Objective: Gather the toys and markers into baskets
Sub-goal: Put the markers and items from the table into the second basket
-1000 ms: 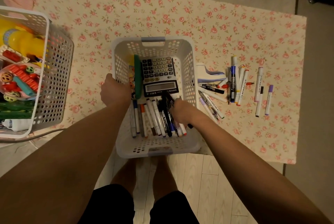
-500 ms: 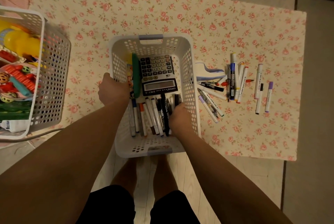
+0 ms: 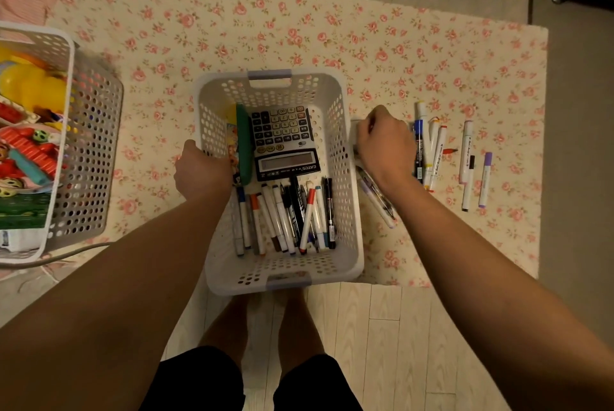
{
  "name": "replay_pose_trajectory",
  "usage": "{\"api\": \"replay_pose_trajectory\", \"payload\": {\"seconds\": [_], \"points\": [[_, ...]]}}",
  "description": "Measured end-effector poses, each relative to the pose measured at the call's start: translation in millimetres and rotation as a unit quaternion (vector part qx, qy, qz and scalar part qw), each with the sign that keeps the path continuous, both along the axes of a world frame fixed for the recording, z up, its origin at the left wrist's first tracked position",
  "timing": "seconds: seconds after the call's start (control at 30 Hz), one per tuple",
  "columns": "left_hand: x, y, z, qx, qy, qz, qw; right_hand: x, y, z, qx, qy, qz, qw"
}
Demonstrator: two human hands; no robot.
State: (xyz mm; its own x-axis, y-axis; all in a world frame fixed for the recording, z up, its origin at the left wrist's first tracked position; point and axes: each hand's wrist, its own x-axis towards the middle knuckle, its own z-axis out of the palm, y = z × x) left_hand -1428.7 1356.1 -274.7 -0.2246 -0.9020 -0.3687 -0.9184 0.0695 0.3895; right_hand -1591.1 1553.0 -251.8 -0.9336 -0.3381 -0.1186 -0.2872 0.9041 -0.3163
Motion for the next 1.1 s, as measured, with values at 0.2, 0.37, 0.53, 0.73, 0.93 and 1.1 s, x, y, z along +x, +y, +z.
{"api": "replay_pose_trajectory", "payload": {"seconds": [0.2, 0.37, 0.53, 0.73, 0.93, 1.1], "points": [[-0.5, 0.1, 0.8, -0.005, 0.003, 0.0, 1.0, -19.1, 40.0, -44.0, 0.138, -0.089, 0.041, 0.986], [-0.3, 0.6, 0.8, -0.009, 0.007, -0.004, 1.0, -15.1, 55.5, -59.7, 0.199, -0.14, 0.095, 0.965], [-1.8, 0.3, 0.4, -0.008, -0.001, 0.002, 1.0, -6.5, 59.5, -73.8, 0.213, -0.129, 0.101, 0.963], [-2.7, 0.1, -0.9, -0.01, -0.007, 0.004, 1.0, 1.3, 63.0, -83.3, 0.212, -0.103, 0.14, 0.962], [-2.2, -1.4, -2.7, -0.008, -0.01, 0.012, 1.0, 1.9, 67.0, -77.1, 0.132, -0.102, 0.151, 0.974], [-2.6, -1.7, -2.5, -0.008, -0.008, 0.011, 1.0, -4.4, 66.4, -77.9, 0.157, -0.071, 0.198, 0.965]]}}
